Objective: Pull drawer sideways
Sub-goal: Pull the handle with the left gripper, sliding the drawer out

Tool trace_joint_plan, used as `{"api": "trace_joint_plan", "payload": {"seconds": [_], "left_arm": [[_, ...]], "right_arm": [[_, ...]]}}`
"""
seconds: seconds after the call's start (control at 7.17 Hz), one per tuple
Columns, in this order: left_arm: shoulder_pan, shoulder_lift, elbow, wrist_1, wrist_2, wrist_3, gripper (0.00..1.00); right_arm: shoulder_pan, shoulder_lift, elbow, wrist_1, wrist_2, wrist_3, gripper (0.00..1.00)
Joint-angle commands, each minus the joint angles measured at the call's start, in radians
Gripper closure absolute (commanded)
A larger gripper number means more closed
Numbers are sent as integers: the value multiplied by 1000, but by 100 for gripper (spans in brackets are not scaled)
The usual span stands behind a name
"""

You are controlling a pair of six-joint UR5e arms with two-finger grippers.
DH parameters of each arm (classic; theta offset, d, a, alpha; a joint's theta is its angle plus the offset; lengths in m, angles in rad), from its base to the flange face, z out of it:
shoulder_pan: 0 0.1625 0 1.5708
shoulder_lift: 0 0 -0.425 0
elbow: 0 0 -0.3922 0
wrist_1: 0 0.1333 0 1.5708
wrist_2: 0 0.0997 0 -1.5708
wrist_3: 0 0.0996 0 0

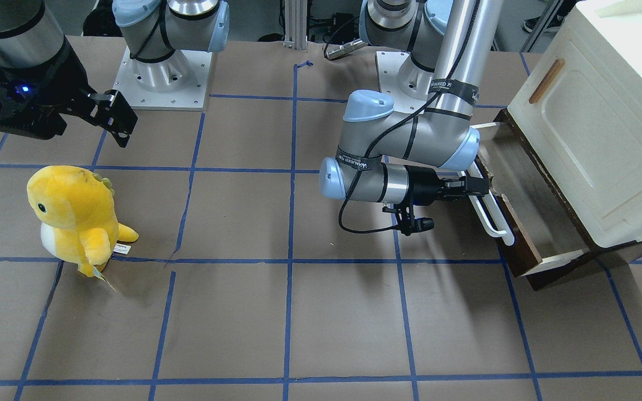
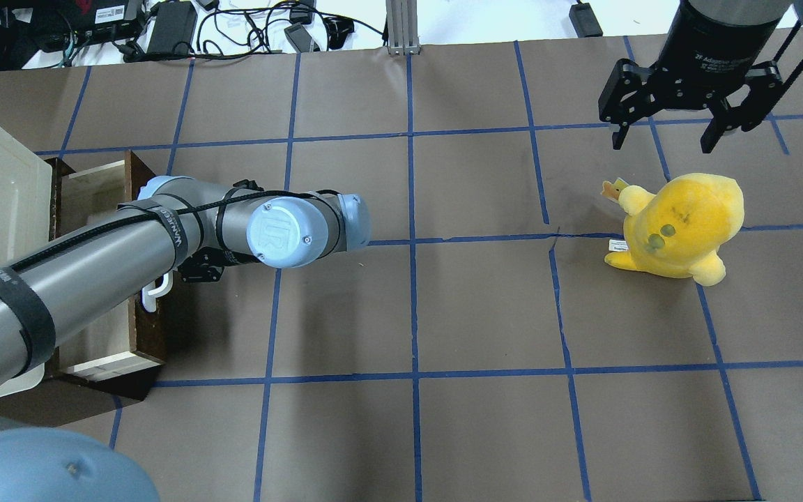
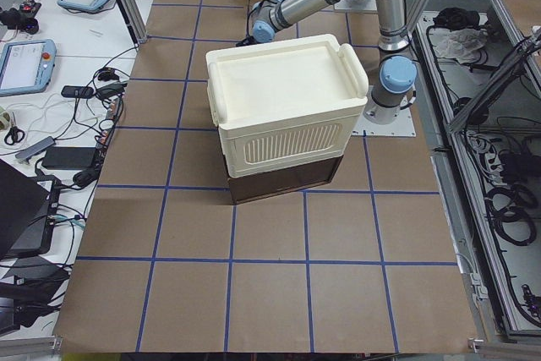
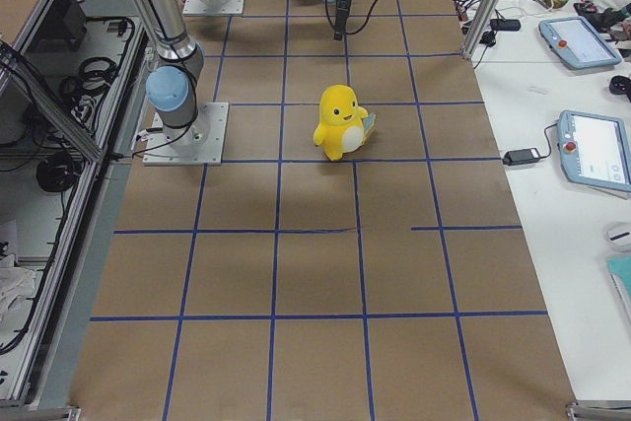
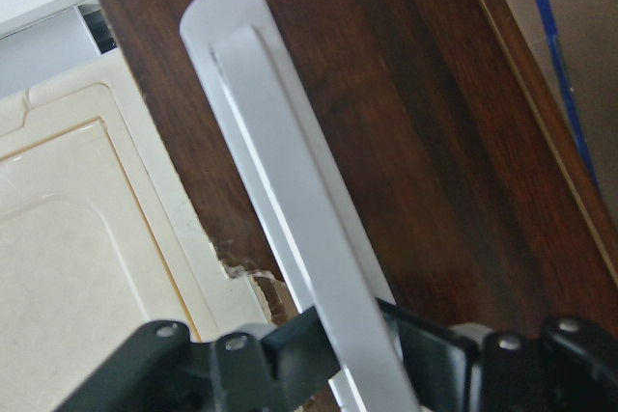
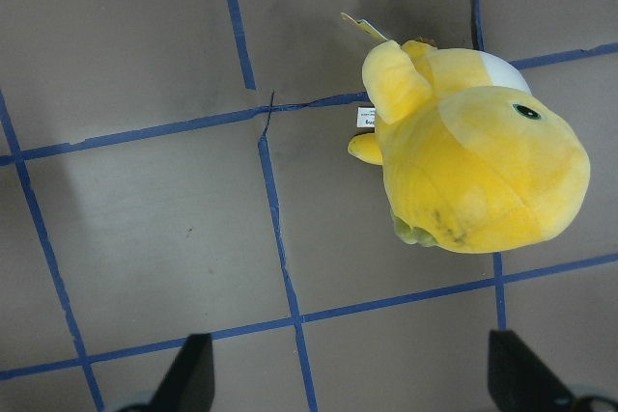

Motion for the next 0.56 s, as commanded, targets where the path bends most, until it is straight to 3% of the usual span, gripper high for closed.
{"api": "trace_joint_plan", "payload": {"seconds": [0.0,0.14,0.42], "left_arm": [[-7,25,5,9,-43,3,0],[-19,37,40,10,-98,3,0],[-59,51,187,15,-341,3,0]], "right_arm": [[-1,0,0,0,0,0,0],[1,0,0,0,0,0,0],[1,0,0,2,0,0,0]]}}
